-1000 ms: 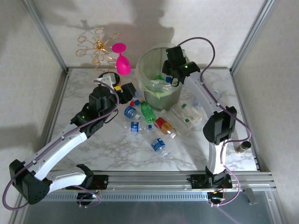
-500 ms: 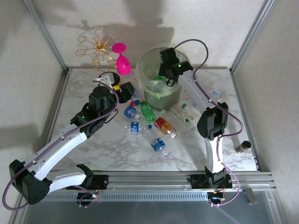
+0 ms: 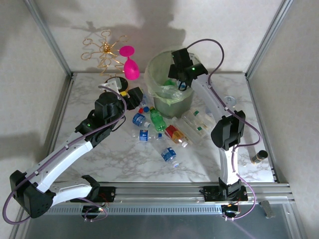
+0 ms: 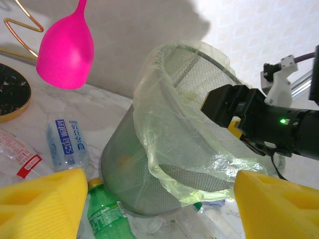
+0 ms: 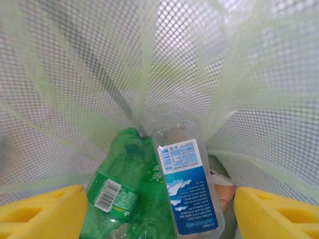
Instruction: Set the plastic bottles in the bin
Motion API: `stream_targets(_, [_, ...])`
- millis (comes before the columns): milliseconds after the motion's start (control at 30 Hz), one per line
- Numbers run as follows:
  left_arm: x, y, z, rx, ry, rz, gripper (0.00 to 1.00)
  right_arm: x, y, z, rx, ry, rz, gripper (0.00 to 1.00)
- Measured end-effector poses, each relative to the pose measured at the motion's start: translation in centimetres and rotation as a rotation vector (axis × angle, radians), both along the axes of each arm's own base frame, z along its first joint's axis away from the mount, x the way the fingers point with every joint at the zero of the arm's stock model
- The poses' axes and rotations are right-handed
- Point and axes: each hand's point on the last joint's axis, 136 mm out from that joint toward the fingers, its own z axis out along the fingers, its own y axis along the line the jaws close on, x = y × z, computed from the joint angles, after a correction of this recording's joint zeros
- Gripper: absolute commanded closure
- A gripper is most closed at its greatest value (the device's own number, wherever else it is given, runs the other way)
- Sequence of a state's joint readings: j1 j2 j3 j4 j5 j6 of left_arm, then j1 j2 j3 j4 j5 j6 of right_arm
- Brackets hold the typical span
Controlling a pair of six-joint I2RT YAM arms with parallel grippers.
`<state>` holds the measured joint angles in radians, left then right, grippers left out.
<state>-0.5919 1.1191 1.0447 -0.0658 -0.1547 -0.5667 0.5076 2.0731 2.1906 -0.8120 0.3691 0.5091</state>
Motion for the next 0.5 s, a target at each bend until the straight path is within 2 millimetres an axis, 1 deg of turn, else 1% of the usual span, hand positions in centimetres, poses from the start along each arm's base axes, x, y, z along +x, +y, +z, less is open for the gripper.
stream_targets(67, [0.0,0.1,0.0,-0.005,0.002,0.004,0.22,-0.4,-0.2,1.5,0.007,-0.024,0.01,0.23])
stream_targets(100, [0.0,0.1,-0.1,-0.008,0.006,0.006,0.22,-0.7,-0.3,2.5,0.011,-0.043,0.016,0.23])
stream_targets(167, [0.1,0.3,-0.4,-0.011,0.019,0.014,0.22,-1.3,-0.7,5.0,0.025,-0.09,0.024,0.23])
stream_targets(233, [0.1,0.6,-0.8,-0.013,0.04,0.033,0.21,-2.6,-1.3,8.0,0.046,-0.149,0.036,0.23])
stream_targets(300, [0.0,0.9,-1.2,-0.014,0.061,0.053,0.18,-4.2,-2.2,10.6,0.064,-0.203,0.043,0.24])
stream_targets(333, [0.0,1.2,-1.3,-0.016,0.071,0.068,0.18,-5.2,-2.6,12.0,0.076,-0.234,0.054,0.25])
stream_targets(400, [0.0,1.6,-1.4,-0.023,0.086,0.09,0.18,-7.3,-3.4,13.8,0.096,-0.284,0.081,0.27])
stream_targets(500, [0.3,2.6,-1.3,-0.035,0.105,0.126,0.18,-10.6,-4.6,15.0,0.112,-0.326,0.127,0.29])
